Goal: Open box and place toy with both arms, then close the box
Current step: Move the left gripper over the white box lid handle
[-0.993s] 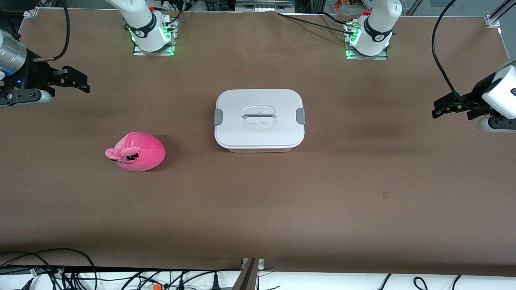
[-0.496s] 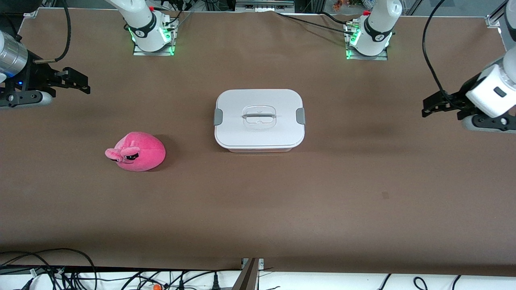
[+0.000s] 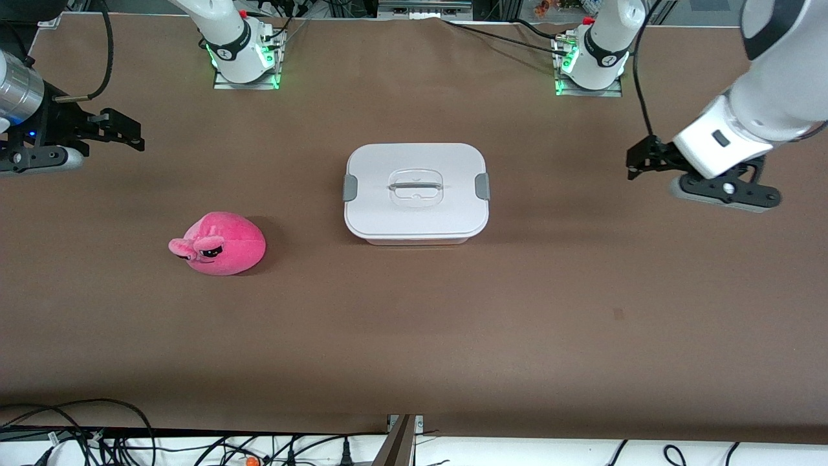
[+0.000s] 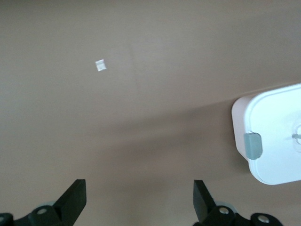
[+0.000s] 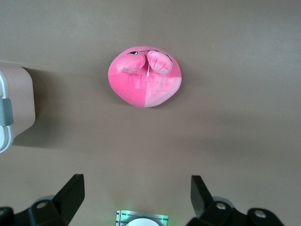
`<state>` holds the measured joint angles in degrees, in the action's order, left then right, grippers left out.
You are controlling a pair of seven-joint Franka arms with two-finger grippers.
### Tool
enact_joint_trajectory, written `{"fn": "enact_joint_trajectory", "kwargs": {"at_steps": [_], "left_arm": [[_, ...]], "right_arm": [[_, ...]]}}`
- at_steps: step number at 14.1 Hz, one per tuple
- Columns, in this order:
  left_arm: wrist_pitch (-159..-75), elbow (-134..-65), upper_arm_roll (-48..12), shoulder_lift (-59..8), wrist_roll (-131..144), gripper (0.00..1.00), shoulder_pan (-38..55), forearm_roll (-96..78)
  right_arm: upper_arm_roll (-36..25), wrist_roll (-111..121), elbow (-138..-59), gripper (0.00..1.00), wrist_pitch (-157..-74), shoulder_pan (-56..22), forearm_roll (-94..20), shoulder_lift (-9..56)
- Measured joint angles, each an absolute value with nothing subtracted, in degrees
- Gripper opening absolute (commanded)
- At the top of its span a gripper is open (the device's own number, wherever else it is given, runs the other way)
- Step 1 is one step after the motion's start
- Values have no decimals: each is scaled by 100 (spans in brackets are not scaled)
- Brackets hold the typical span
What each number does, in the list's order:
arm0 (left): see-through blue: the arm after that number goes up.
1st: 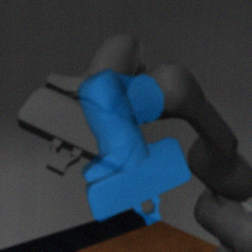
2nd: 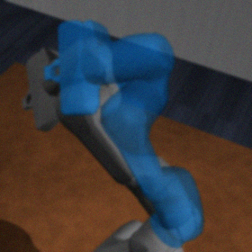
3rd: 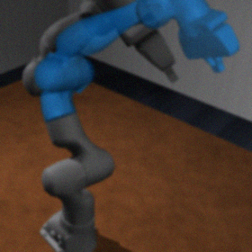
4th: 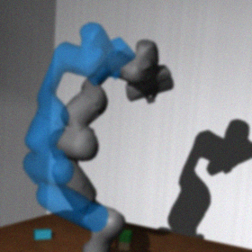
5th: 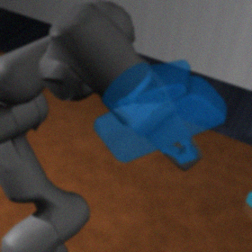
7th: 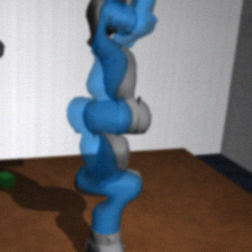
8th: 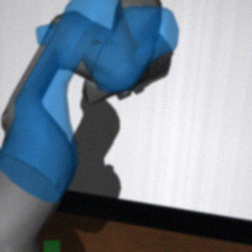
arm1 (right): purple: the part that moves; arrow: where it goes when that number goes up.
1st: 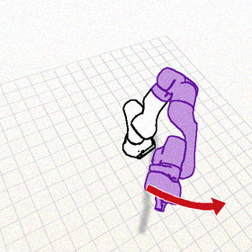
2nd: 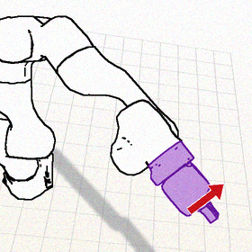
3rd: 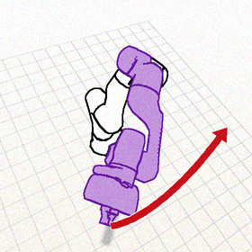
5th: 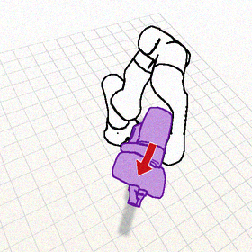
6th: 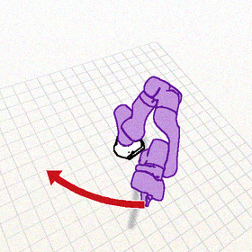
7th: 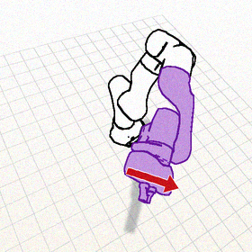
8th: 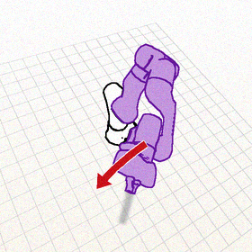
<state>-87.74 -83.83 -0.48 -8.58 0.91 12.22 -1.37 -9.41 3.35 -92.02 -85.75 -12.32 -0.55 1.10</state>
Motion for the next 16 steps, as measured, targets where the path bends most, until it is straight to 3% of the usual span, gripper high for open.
{"fn": "enact_joint_trajectory", "kwargs": {"at_steps": [10,16], "left_arm": [[-8433,-8389,-242,-1403,92,100,2373,-391],[-9420,-8378,-364,-1888,-114,100,3418,-556]], "right_arm": [[-971,335,-9200,100,-8580,-1212,-50,117],[-999,335,-9200,100,-8590,-1197,-49,214]]}}
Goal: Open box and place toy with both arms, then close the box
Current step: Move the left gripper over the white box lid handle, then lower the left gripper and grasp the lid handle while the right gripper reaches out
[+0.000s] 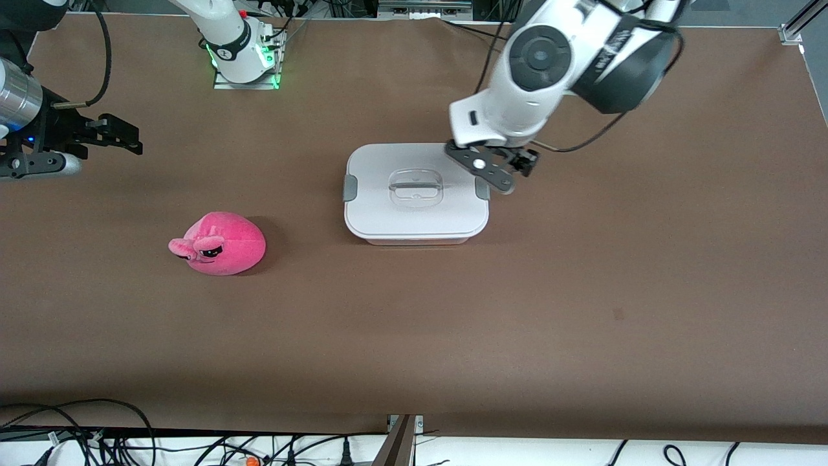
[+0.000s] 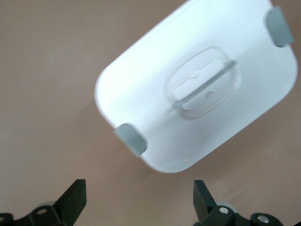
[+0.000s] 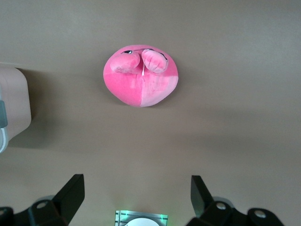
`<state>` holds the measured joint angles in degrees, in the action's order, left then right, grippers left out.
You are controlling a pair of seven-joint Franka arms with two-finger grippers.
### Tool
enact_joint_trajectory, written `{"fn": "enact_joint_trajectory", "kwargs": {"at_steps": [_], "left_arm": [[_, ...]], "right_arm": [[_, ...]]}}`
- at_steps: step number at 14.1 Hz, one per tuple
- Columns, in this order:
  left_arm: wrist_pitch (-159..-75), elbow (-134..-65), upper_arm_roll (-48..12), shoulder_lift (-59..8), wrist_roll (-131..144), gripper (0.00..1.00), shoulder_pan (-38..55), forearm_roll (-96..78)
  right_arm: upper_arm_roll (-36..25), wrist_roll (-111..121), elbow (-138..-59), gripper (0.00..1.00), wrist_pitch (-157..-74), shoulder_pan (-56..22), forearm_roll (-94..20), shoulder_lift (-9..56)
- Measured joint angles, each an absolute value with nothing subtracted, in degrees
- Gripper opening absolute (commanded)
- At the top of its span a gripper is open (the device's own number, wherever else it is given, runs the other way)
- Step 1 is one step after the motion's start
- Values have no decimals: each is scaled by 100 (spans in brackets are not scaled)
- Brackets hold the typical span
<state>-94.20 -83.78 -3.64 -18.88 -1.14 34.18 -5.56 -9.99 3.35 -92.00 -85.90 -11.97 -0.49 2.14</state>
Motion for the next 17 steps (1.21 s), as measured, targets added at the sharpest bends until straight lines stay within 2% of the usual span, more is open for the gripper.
{"fn": "enact_joint_trajectory", "kwargs": {"at_steps": [6,10,17], "left_arm": [[-10406,-8377,-363,-2369,-1935,100,4046,-526],[-10651,-8397,-354,-2474,-2965,100,4148,-417],[-11575,-8605,-346,-2953,-3337,100,4365,-36]], "right_arm": [[-1003,335,-9198,100,-8799,-1202,20,465],[-1001,335,-9196,100,-8967,-1210,101,548],[-1000,328,-9195,100,-8976,-1211,131,619]]}}
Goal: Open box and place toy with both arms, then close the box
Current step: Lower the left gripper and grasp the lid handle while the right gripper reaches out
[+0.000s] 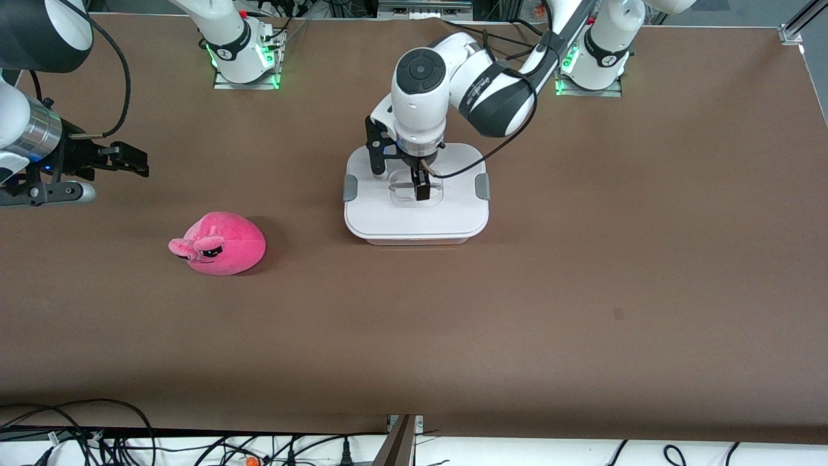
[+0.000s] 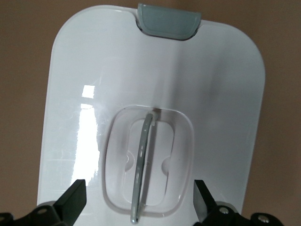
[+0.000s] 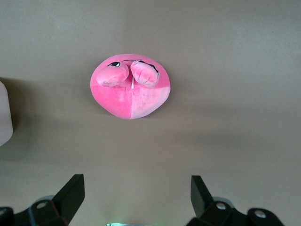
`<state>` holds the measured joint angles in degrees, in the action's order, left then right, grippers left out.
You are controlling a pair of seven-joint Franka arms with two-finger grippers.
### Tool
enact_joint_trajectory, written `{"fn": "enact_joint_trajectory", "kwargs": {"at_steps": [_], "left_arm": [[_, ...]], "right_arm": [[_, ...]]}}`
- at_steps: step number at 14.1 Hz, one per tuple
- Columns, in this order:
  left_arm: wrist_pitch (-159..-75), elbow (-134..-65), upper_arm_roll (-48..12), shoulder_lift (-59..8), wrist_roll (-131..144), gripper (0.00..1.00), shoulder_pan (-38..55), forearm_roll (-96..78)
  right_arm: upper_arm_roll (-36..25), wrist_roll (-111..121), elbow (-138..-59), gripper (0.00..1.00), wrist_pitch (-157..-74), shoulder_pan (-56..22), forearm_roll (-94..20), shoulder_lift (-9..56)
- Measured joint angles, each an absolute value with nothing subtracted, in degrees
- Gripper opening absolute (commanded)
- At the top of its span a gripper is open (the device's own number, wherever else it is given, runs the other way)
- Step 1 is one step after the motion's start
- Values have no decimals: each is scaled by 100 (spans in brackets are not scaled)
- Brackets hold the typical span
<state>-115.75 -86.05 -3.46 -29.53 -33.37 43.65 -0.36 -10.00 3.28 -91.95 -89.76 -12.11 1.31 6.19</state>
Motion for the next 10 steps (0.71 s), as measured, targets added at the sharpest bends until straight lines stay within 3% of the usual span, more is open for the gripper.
{"fn": "enact_joint_trajectory", "kwargs": {"at_steps": [10], "left_arm": [[-11592,-8608,-336,-3025,-3544,100,4417,4]], "right_arm": [[-1005,317,-9205,100,-8932,-1161,133,817]]}}
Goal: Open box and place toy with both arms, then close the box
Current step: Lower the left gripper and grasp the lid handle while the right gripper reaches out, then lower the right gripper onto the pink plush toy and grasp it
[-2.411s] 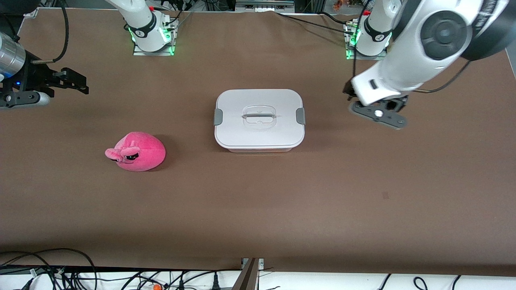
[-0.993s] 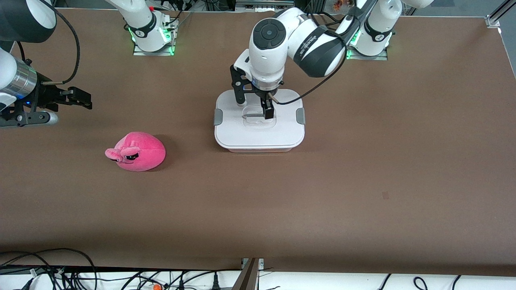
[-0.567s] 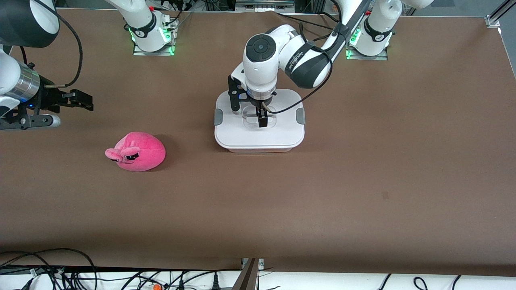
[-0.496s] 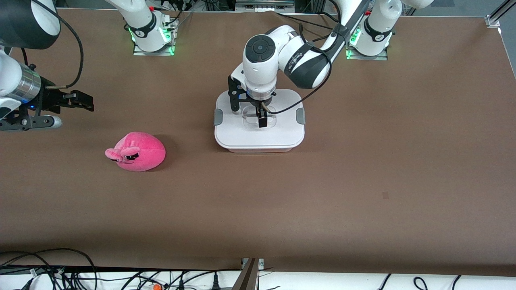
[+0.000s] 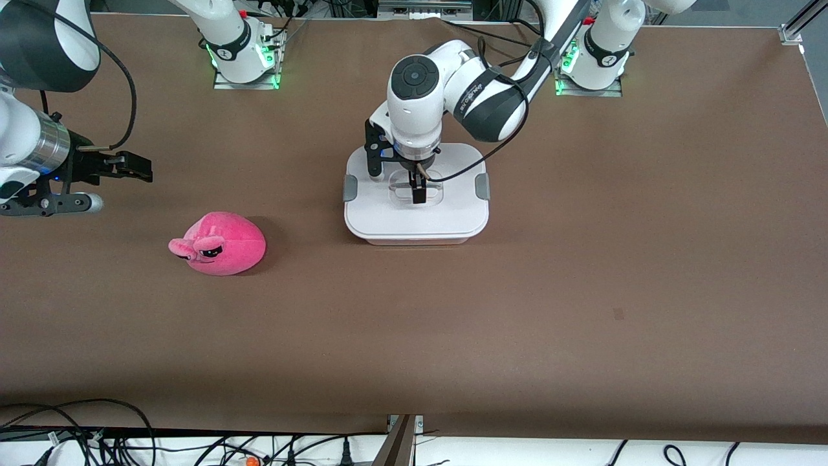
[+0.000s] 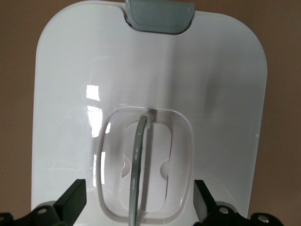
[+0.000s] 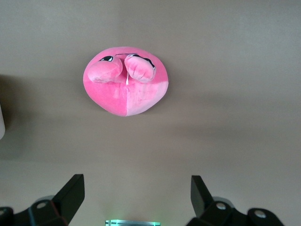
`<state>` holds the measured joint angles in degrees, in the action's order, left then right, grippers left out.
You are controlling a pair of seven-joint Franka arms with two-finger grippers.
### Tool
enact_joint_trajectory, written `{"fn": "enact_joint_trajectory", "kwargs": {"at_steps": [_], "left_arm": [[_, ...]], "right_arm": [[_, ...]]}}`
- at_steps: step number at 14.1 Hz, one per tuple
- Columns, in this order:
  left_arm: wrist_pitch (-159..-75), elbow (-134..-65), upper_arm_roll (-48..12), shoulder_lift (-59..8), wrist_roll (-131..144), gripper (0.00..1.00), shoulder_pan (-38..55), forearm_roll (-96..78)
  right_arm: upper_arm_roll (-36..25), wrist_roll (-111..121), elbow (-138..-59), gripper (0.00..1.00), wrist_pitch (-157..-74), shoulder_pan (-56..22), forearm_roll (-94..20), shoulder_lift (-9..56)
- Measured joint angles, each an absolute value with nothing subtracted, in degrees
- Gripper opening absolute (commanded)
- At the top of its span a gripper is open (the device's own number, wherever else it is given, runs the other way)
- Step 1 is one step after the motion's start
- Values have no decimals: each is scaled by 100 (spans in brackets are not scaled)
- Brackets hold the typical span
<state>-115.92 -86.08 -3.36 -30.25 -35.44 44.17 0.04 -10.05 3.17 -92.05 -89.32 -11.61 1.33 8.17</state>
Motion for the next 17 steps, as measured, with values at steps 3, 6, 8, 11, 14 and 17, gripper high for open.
{"fn": "enact_joint_trajectory", "kwargs": {"at_steps": [3,6,8,11,14,17], "left_arm": [[-11594,-8608,-321,-3028,-3544,100,4417,4],[-11634,-8609,-313,-3052,-3544,95,4418,4],[-11793,-8610,-313,-3154,-3544,73,4428,4],[-11806,-8602,-313,-3164,-3561,18,4428,43],[-11777,-8598,-314,-3144,-3560,8,4429,175],[-11678,-8585,-315,-3088,-3561,0,4429,183]], "right_arm": [[-973,317,-9221,100,-9053,-1203,62,970],[-948,311,-9385,100,-9466,-1247,-58,1216],[-949,310,-9705,100,-9909,-1247,-102,1346],[-949,307,-9923,100,-10162,-1246,-109,1419],[-950,305,-10094,100,-10422,-1245,-215,1437],[-950,306,-10470,100,-11018,-1245,-246,1463]]}}
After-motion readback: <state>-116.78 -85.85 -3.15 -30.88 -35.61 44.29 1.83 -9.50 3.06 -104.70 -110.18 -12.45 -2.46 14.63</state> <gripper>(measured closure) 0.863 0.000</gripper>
